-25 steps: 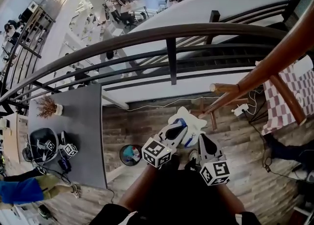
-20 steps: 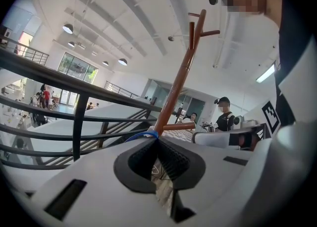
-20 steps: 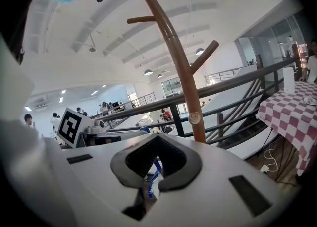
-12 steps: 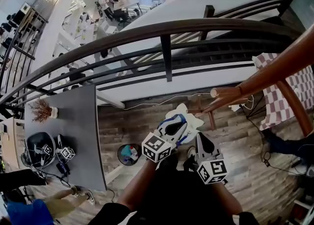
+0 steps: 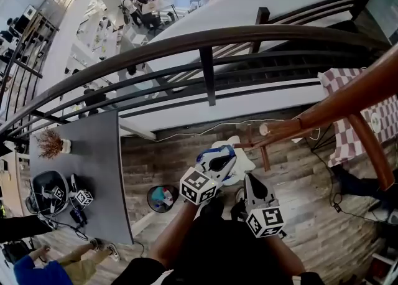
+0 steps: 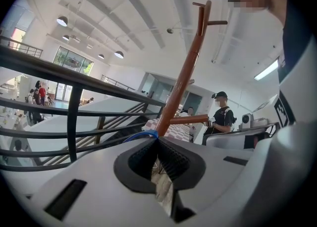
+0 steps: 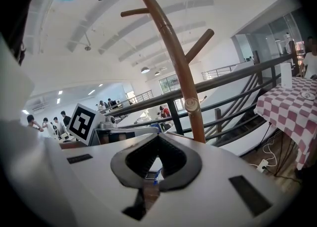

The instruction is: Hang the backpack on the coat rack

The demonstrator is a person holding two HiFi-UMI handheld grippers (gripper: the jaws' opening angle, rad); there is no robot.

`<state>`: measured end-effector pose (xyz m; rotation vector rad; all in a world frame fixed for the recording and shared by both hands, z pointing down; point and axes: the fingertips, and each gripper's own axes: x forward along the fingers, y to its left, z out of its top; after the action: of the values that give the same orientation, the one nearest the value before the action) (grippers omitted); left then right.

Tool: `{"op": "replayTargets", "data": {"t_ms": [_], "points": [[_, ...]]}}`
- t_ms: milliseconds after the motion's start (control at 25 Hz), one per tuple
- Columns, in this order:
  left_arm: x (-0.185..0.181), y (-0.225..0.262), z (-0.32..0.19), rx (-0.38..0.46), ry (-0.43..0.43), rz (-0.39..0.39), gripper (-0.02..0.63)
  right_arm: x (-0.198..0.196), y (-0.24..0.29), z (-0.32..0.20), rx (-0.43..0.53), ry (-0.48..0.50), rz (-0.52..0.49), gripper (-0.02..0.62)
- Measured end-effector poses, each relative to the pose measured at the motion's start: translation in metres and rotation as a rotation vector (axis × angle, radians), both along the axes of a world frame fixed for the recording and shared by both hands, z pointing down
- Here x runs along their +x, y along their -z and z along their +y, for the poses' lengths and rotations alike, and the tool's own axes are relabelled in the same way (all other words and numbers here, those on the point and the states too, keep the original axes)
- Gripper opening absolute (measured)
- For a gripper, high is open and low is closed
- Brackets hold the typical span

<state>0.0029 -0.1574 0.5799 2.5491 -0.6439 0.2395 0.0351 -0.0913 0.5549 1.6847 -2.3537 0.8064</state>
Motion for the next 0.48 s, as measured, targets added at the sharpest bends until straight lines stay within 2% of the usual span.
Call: {"op": "replayTargets", "data": {"t_ms": [480], "points": [[0.011, -0.013, -0.009, -0.014, -0.020, -0.025, 0.014, 0.008, -0.008, -0.002, -0.012, -0.011, -0.002, 0.014]]}}
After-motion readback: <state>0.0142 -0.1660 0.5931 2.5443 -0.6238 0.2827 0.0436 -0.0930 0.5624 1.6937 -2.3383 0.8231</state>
